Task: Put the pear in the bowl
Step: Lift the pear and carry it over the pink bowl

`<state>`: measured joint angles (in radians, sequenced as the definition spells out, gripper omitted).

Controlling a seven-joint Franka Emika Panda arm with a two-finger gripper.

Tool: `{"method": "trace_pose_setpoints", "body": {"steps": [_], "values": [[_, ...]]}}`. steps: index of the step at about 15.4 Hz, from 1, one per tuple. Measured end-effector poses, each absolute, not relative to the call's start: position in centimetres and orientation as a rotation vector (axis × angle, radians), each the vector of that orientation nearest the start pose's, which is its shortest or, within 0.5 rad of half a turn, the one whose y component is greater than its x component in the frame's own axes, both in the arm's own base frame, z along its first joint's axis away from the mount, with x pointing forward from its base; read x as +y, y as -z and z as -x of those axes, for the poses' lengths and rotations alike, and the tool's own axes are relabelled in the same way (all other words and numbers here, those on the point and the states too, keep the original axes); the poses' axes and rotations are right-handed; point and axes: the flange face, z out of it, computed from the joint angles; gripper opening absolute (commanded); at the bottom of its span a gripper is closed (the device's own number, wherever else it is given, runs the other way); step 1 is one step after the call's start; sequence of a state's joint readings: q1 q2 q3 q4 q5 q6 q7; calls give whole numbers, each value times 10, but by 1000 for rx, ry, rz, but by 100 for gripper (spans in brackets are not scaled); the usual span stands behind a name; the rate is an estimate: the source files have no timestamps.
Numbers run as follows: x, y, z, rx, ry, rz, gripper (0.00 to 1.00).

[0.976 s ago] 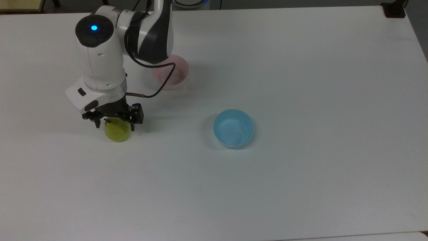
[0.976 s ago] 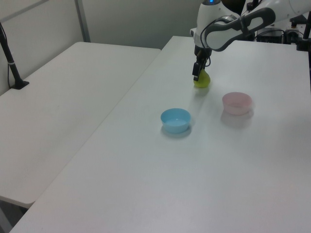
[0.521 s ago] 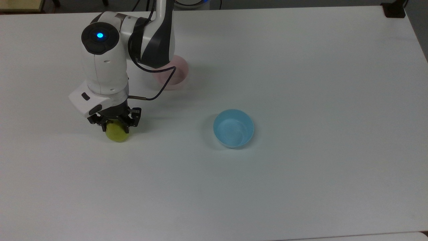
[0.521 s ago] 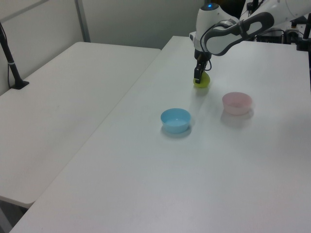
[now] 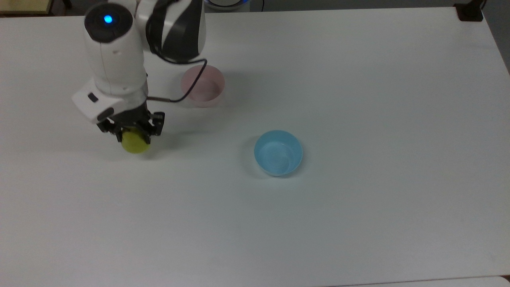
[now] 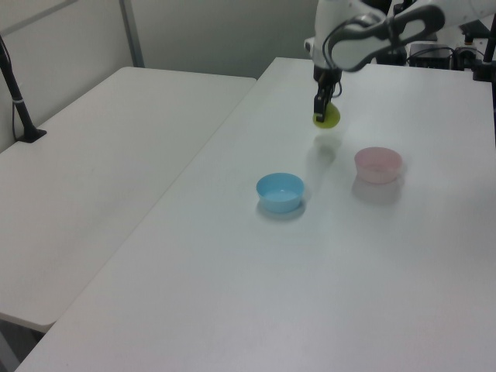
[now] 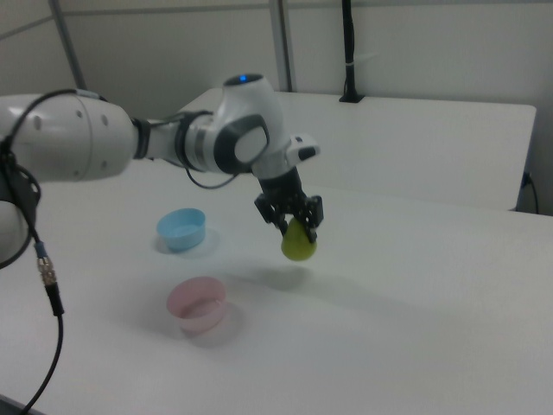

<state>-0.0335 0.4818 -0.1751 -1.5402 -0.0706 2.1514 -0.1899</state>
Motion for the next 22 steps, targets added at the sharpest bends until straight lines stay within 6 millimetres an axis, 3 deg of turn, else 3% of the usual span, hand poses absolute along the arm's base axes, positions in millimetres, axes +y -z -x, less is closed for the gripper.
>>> {"method": "trace_pose_setpoints", "body": {"steps": [4, 7, 10, 12, 14, 17, 22], "values": [[-120, -478, -664, -61, 172, 3280, 0], [-91, -539, -637, -110, 161, 3255, 0], [-55, -598, -596, -184, 118, 3219, 0], [-44, -619, -575, -200, 119, 3191, 0], [-38, -624, -553, -209, 112, 3169, 0], [-33, -603, -521, -223, 63, 3153, 0], [-14, -513, -500, -284, 108, 3143, 0]]}}
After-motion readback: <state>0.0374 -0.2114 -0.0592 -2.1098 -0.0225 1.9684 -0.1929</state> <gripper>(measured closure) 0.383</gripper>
